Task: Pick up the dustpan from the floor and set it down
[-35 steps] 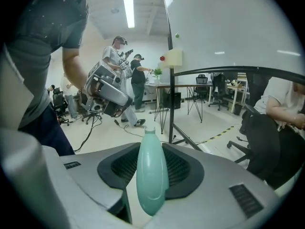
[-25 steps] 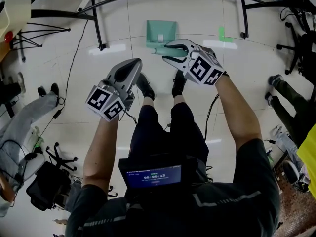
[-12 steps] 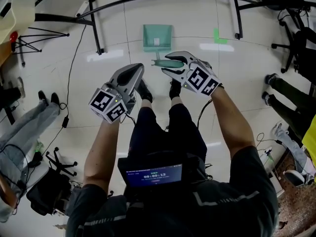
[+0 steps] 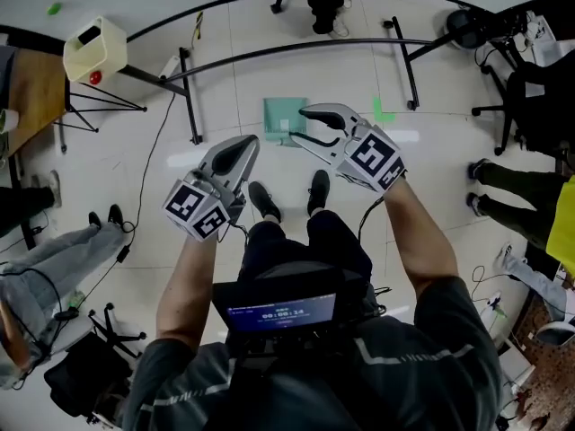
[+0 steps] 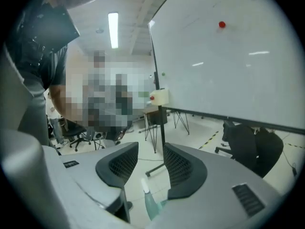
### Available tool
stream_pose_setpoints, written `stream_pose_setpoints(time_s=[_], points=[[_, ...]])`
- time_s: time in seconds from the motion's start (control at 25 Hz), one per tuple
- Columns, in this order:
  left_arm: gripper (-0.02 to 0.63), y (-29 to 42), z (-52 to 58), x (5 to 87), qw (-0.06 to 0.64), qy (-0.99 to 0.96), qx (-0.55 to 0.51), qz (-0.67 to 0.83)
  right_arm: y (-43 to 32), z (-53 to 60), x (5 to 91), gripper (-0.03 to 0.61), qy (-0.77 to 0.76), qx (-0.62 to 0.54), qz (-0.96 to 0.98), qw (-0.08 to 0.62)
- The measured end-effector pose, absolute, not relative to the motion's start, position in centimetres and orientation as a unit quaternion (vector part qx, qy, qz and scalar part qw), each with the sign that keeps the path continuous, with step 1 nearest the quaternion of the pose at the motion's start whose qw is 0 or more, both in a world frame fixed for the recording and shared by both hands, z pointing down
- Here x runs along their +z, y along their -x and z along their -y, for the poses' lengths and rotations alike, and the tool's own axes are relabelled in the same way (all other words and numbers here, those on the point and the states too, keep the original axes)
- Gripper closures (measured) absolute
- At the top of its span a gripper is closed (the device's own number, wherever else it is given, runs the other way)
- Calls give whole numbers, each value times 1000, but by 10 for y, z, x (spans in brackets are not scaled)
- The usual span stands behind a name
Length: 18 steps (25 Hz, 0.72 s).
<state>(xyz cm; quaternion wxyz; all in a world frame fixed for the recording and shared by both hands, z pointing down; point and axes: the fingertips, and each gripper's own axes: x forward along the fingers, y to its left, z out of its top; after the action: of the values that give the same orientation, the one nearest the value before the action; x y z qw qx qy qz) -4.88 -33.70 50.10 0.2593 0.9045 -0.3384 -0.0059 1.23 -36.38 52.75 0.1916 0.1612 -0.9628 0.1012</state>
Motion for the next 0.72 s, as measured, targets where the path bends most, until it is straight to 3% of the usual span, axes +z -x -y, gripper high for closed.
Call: stream_pose_setpoints(time_s=[0.08,0.16,0.32,0.36,0.4,0.72], points=[[591,47,335,460,239,-909,-13,342,-15,367,479,380,-174,77,965,178],[591,42,331,424,222,-912,-17,344,-20,366,434,449,-192,54,967,160],[591,27,313,357,183,-920,-37,345,-35,355,356,468,-222,46,968,106],[591,25,310,342,174,-920,-42,347,-40,352,340,532,-231,45,968,91],[591,22,307,329,166,-921,-45,349,-45,351,325,551,-239,42,967,78],[591,11,298,270,127,-924,-63,356,-59,344,259,552,-262,12,963,56]])
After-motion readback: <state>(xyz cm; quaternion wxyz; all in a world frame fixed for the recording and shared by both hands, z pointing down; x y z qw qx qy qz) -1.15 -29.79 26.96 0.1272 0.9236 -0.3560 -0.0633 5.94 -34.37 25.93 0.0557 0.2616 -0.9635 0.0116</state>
